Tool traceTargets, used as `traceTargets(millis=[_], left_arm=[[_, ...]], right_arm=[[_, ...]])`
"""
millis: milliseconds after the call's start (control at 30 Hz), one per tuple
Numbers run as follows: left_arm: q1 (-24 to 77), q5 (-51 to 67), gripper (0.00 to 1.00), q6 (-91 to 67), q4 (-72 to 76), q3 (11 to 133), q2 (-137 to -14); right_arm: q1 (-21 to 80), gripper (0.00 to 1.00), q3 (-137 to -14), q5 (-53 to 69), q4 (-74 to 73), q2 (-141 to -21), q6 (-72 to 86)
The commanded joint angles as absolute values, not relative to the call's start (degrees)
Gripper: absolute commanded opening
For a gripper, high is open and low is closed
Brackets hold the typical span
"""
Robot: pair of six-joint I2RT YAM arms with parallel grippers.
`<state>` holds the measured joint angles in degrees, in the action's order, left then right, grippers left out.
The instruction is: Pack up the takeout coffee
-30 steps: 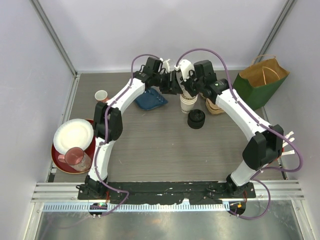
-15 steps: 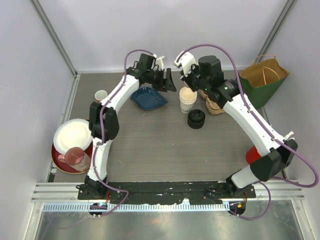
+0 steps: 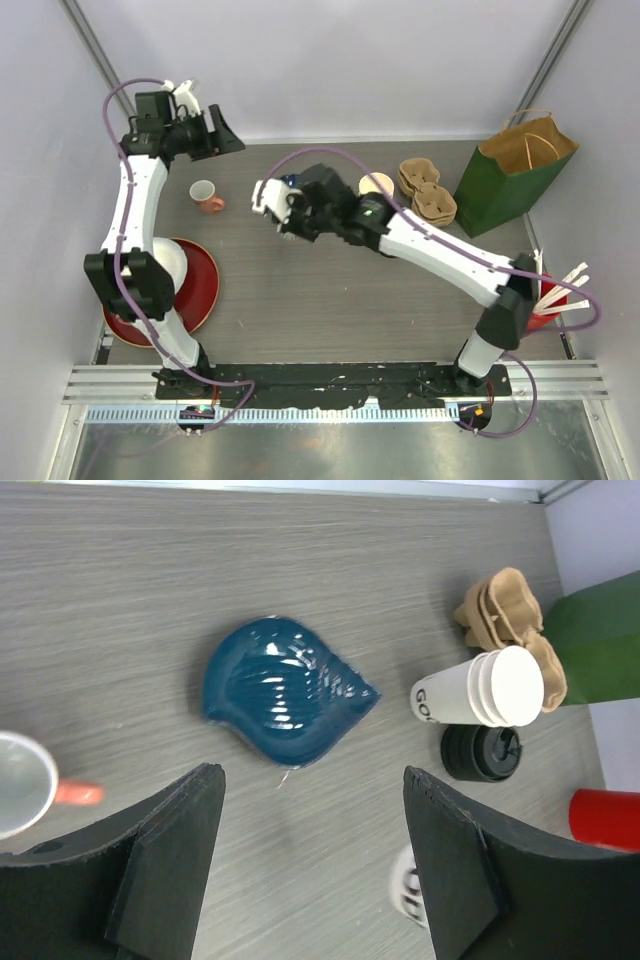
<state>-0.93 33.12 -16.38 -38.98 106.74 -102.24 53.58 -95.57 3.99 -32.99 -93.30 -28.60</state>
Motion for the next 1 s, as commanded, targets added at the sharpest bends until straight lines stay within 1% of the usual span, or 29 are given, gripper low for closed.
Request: traceTargets(millis=[0,100,300,700,767,800,833,867,933,967], left_arm=[[-2.81,33.66,0.76,-11.69,-41.66,101.88,-97.22],[-3.52,33.31,0.76,-9.76,-42.36,98.45,-94.58],[-3.69,33.13,0.77,-8.44,-42.27,94.49,-92.02],[-3.60,33.66,0.76,-8.88,-42.10,94.31,-92.20],[-3.69,33.66,0.76,-8.88,-42.10,94.22,-92.20],[-3.60,33.58,0.76,-8.79,-42.10,94.13,-92.20],[-3.69,33.66,0.77,-8.62,-42.19,94.22,-92.20],[-3.60,33.75,0.77,-8.61,-42.19,94.13,-92.11],[-3.69,33.75,0.77,-8.35,-42.36,93.96,-92.02],[-3.69,33.84,0.77,-8.18,-42.36,93.96,-91.93]], right_arm=[[56.50,0.01,-97.82,7.46,-32.87,-99.74,-29.00],[58.70,0.01,-97.82,9.57,-31.47,-103.62,-28.65],[60.12,0.01,-97.38,8.53,-29.97,-109.24,-28.48],[60.20,0.02,-91.76,9.32,-27.69,-109.16,-26.63],[60.21,0.07,-91.41,9.23,-27.69,-109.07,-26.46],[60.12,0.16,-91.41,9.14,-27.69,-108.90,-26.46],[60.12,0.22,-91.49,9.05,-27.86,-108.72,-26.28],[60.20,0.37,-91.76,9.14,-28.04,-108.46,-25.93],[60.20,0.49,-92.89,9.05,-29.17,-107.76,-25.58],[60.21,0.63,-93.51,8.79,-29.53,-107.23,-24.88]])
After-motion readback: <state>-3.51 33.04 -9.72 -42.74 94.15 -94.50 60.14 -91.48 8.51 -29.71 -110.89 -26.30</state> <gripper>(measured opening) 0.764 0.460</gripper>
